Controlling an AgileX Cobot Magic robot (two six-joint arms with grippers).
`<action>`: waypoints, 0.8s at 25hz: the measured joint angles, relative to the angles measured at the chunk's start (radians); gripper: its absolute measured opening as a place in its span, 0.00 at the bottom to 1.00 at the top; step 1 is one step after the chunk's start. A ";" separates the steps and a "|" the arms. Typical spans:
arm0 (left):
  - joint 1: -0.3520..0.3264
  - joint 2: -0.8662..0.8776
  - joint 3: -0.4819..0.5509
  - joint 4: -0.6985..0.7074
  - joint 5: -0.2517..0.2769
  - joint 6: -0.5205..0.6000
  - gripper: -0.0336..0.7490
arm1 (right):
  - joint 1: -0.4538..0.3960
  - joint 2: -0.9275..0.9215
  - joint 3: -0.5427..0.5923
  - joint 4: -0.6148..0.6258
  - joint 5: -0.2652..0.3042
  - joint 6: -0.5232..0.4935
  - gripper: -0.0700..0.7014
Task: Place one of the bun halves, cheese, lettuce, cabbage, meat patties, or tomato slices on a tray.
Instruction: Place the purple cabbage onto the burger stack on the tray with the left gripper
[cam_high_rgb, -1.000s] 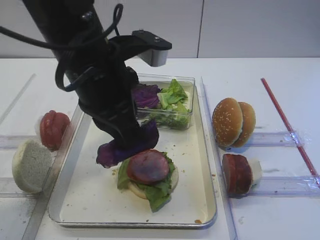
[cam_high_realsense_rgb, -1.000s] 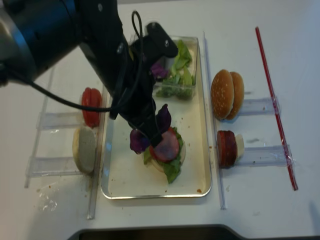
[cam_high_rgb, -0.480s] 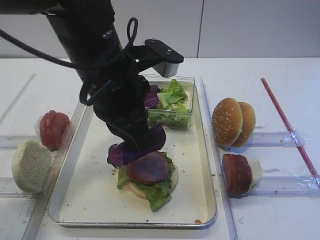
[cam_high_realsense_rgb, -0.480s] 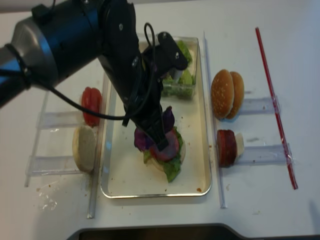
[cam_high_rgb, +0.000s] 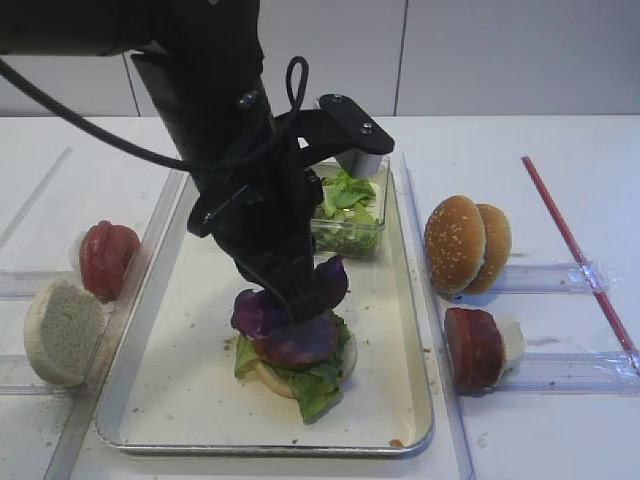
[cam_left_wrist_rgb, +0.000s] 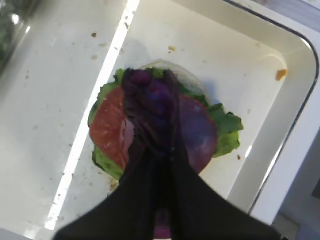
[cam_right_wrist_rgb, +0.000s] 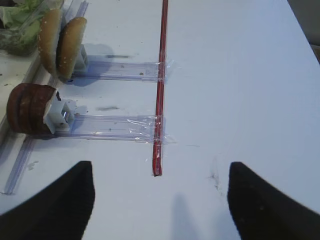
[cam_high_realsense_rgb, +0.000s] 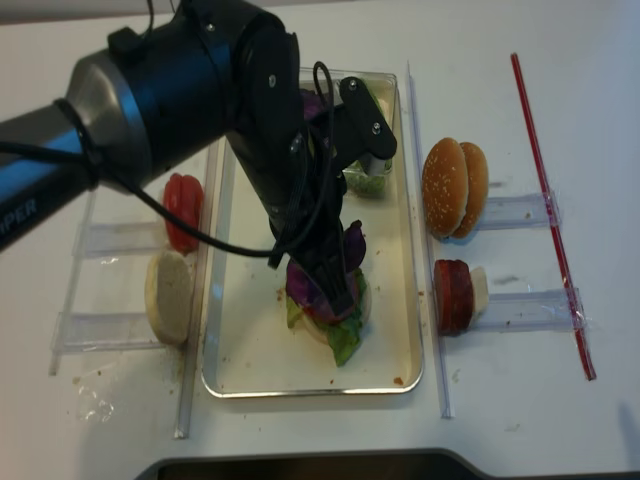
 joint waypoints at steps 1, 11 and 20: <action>-0.004 0.002 0.000 0.012 -0.002 0.002 0.04 | 0.000 0.000 0.000 0.000 0.000 0.000 0.82; -0.006 0.010 0.000 0.048 -0.028 0.002 0.04 | 0.000 0.000 0.000 0.000 0.000 0.000 0.82; -0.030 0.051 0.000 0.045 -0.027 0.013 0.04 | 0.000 0.000 0.000 -0.002 0.000 0.000 0.82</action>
